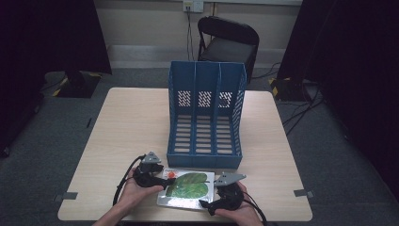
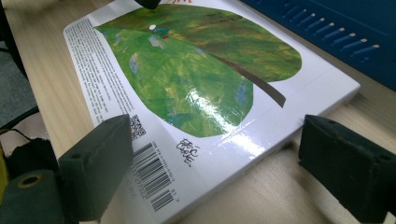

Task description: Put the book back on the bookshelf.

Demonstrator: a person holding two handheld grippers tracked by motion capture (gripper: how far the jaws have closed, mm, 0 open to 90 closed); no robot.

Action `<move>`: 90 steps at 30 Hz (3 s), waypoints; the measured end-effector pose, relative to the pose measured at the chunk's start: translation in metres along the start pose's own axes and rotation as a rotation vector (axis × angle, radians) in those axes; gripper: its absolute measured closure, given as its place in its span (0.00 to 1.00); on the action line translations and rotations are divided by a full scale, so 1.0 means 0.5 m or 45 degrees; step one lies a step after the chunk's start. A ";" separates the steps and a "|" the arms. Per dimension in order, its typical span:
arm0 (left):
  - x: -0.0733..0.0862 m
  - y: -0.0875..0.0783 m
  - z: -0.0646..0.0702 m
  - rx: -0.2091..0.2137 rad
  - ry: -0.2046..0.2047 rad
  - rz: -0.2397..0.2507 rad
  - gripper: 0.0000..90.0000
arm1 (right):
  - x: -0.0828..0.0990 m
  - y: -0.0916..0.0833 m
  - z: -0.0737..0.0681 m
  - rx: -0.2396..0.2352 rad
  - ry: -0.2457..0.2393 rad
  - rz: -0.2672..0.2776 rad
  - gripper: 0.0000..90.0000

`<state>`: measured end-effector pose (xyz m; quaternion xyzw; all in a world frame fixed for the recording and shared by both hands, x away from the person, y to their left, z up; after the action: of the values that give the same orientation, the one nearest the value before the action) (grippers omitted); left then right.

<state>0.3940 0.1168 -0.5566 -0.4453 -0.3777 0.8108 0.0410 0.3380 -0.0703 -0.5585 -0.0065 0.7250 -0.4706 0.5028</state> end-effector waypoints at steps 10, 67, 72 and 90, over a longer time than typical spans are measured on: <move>-0.004 -0.007 0.007 0.075 -0.100 0.055 0.26 | 0.001 0.001 0.000 -0.007 0.024 -0.009 0.10; -0.010 0.010 0.106 0.501 -0.212 0.028 0.54 | -0.009 -0.007 -0.004 -0.055 0.057 0.034 0.14; -0.011 0.009 0.108 0.510 -0.193 0.023 0.61 | -0.009 -0.006 -0.005 -0.049 0.045 0.035 0.14; -0.011 0.001 0.119 0.478 -0.085 0.015 0.71 | -0.009 -0.016 0.025 -0.011 0.088 -0.002 0.22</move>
<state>0.3526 0.0798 -0.5342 -0.4048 -0.2185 0.8816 0.1061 0.3458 -0.0813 -0.5506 0.0069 0.7439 -0.4679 0.4771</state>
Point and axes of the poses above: each handheld gripper's, and its own axes: y roughly forward along the jaws, x roughly out of its underside, z roughly to its right, the point moved 9 cm from there along y, roughly forward along the jaws, and after that the axes turned 8 degrees about x, right-handed, at the moved point
